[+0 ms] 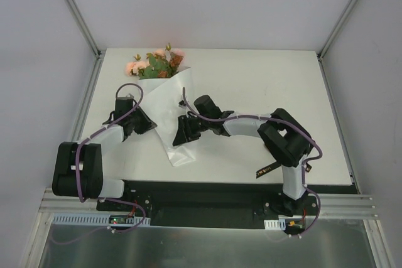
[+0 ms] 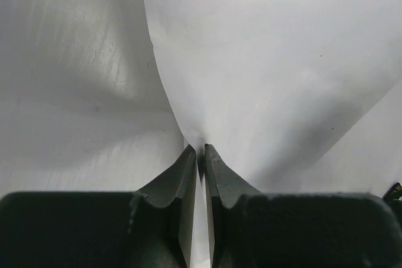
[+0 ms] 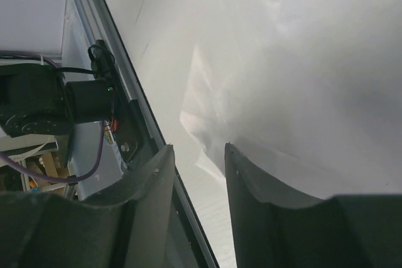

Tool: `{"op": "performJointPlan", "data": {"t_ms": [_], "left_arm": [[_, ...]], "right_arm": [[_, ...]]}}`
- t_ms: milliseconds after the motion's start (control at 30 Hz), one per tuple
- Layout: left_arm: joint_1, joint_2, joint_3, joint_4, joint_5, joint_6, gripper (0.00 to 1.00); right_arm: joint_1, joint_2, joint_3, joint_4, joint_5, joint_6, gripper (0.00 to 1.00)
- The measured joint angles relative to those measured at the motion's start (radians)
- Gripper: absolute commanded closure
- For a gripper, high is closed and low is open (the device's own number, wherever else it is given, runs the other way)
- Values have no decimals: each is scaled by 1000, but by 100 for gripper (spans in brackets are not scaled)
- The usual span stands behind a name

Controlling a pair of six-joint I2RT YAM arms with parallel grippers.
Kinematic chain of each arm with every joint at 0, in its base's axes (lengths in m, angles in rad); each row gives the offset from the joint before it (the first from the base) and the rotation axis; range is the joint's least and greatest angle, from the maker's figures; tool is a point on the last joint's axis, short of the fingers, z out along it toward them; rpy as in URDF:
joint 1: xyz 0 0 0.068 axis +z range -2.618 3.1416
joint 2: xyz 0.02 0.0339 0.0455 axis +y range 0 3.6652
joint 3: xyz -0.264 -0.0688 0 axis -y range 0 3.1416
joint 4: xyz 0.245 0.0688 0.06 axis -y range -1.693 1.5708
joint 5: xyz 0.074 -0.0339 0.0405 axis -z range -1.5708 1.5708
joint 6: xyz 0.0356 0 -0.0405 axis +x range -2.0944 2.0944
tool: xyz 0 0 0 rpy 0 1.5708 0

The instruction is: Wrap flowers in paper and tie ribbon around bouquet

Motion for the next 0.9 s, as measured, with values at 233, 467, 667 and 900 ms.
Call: {"op": "performJointPlan", "data": {"t_ms": [233, 467, 667, 900], "left_arm": [[0, 19, 34, 8, -16, 22, 92], [0, 47, 39, 6, -24, 24, 77], [0, 16, 39, -23, -25, 15, 42], [-34, -287, -23, -97, -11, -49, 64]], "right_arm": [[0, 79, -8, 39, 2, 48, 71], [-2, 77, -34, 91, -12, 93, 54], [-22, -8, -93, 99, -21, 95, 51], [-37, -80, -156, 93, -17, 81, 56]]}}
